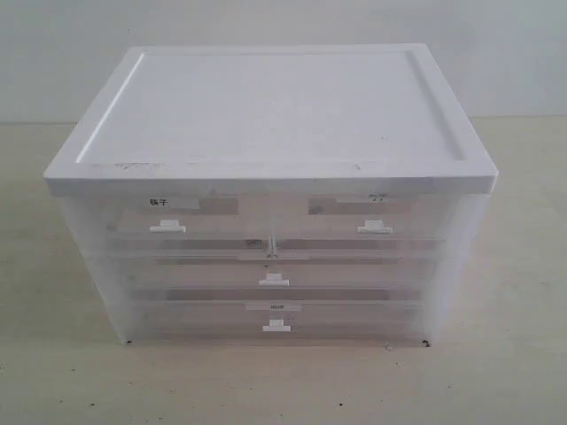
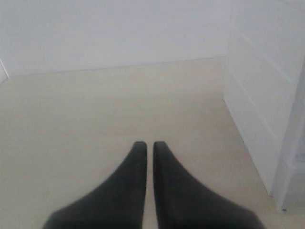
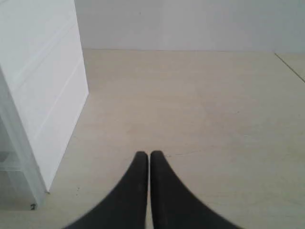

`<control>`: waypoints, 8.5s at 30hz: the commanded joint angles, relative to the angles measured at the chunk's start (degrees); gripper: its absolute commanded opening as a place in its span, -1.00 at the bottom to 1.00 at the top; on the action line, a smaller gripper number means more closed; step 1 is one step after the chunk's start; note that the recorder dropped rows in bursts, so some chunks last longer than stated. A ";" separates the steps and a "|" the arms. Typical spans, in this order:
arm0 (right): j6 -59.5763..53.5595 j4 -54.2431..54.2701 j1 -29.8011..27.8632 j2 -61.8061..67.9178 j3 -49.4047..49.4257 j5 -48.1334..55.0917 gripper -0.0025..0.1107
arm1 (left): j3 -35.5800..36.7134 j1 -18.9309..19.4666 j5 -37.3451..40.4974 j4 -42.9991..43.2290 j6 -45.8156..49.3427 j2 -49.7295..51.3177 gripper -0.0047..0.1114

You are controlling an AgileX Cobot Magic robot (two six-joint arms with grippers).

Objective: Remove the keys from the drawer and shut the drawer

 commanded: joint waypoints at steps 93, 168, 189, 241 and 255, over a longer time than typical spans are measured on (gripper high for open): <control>30.66 -43.74 18.43 70.60 -19.10 -53.42 -0.96 | 0.17 0.15 -67.61 72.20 -66.26 23.97 -0.84; 25.25 -39.37 18.43 70.86 -19.10 -54.21 -0.96 | -39.32 -64.72 8.78 98.69 -64.13 93.91 -0.28; 25.42 -39.37 18.43 70.86 -19.10 -54.29 -0.96 | -43.20 -64.72 13.85 98.69 -64.64 100.26 -0.84; 24.89 -37.96 18.43 70.86 -19.10 -53.92 -0.96 | -39.90 -95.85 26.03 71.46 -48.33 80.65 -0.22; 25.39 -37.96 18.43 70.86 -19.10 -53.15 -0.96 | -40.13 -79.51 17.86 65.61 -51.58 80.45 0.28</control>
